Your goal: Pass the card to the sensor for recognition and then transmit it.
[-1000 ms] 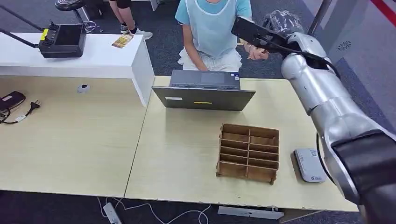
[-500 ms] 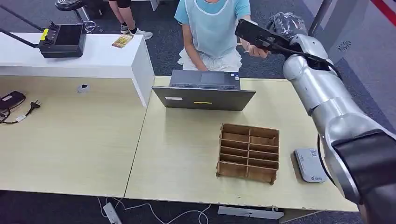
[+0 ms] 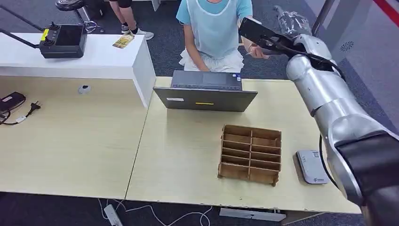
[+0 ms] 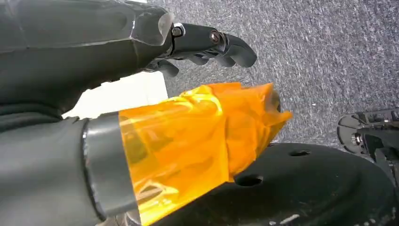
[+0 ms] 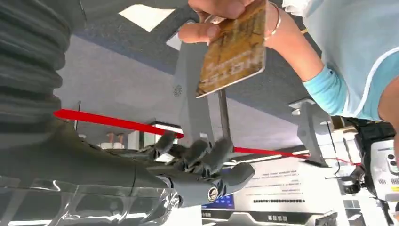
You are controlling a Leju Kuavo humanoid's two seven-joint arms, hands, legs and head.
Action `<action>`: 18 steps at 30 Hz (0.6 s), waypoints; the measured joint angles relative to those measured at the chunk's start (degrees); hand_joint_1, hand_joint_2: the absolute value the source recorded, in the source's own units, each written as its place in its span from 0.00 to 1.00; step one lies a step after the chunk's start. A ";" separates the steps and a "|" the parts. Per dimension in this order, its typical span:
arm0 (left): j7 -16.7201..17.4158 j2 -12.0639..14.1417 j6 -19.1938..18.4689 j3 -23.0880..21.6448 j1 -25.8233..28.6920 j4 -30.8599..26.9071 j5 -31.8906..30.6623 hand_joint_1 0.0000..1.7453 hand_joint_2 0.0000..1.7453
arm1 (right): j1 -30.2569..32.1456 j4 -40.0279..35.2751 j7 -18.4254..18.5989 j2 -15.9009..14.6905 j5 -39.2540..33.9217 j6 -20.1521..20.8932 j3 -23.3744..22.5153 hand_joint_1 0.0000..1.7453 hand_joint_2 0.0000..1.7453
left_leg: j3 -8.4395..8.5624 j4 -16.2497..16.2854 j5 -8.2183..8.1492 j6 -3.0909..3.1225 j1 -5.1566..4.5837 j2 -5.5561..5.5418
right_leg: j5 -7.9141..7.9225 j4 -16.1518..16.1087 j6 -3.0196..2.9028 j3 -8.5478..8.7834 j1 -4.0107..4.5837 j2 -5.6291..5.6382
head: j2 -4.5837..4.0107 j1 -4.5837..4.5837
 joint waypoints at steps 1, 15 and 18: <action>0.00 0.00 0.00 0.00 0.00 0.00 -0.02 0.00 0.00 | 0.00 0.00 -0.13 0.00 0.13 -0.11 -0.04 0.00 1.00 | 0.00 0.00 0.00 0.00 0.00 0.00 | 0.00 0.00 0.00 0.00 0.00 0.00 | 0.00 0.00; 0.00 -0.02 0.20 -0.02 0.01 0.00 0.39 0.00 0.00 | 4.72 -10.85 -2.28 0.00 -5.18 -7.19 -6.56 0.00 1.00 | 0.00 0.00 0.00 0.00 0.00 0.00 | 0.00 0.00 0.00 -0.01 0.00 0.00 | 0.00 0.02; 0.00 -0.15 0.48 -0.02 0.01 0.00 1.05 0.00 0.00 | 7.76 -16.16 -3.70 -0.02 -10.15 -6.99 -9.23 0.00 1.00 | 0.00 0.00 -0.01 0.00 0.00 0.00 | 0.00 -0.01 0.00 -0.01 0.00 0.00 | 0.00 0.00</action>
